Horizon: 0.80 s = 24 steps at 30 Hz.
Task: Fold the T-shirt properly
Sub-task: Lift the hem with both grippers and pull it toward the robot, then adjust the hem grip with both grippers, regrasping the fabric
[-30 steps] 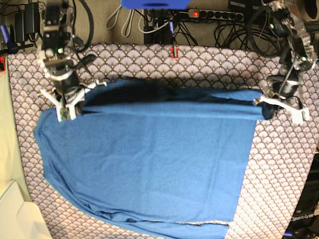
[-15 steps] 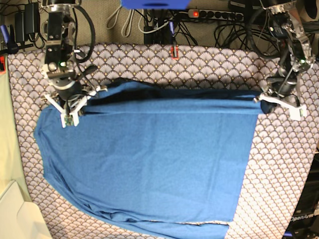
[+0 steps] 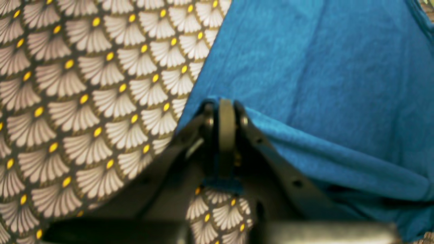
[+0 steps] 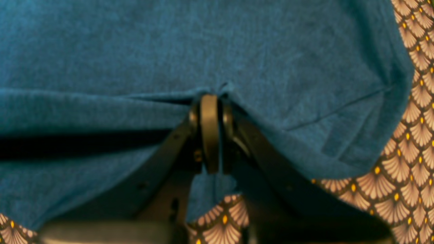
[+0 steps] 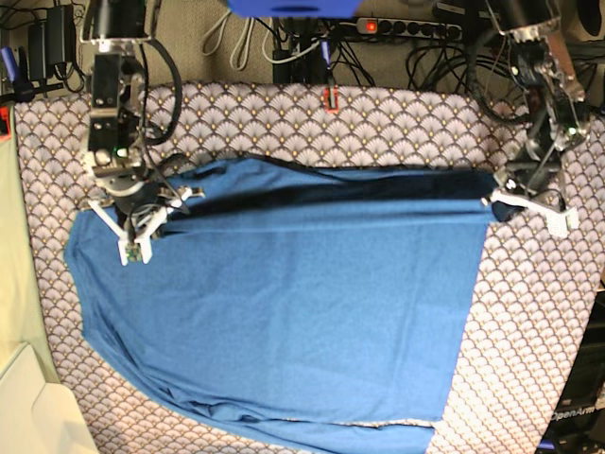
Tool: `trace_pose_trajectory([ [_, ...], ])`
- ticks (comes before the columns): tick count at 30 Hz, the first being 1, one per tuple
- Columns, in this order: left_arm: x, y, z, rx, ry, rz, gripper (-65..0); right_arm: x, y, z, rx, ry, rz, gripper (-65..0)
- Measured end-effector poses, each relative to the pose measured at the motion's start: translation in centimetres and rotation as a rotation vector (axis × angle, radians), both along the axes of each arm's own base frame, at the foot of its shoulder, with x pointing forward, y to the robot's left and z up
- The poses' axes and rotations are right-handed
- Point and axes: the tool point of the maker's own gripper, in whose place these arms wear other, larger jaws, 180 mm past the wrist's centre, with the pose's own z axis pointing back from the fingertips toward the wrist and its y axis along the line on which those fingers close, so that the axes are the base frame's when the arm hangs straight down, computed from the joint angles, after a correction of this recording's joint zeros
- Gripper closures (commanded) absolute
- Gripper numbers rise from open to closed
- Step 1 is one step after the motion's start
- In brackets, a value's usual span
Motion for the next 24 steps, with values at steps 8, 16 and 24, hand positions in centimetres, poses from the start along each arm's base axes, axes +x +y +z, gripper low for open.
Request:
trace_pose_trajectory([
  [8, 1.1, 0.0, -0.8, -0.032, 0.008, 0.009, -0.5, 0.1, 0.0, -0.1, 0.0, 0.003, -0.001, -1.4],
  [16, 2.1, -0.8, -1.2, -0.034, 0.021, -0.018, -3.4, -0.1, 0.0, -0.2, 0.0, 0.006, -0.001, -1.4],
  [24, 3.0, -1.6, -0.7, -0.027, 0.005, -0.053, -32.6, -0.1, 0.0, -0.3, 0.0, 0.008, -0.001, -1.4],
])
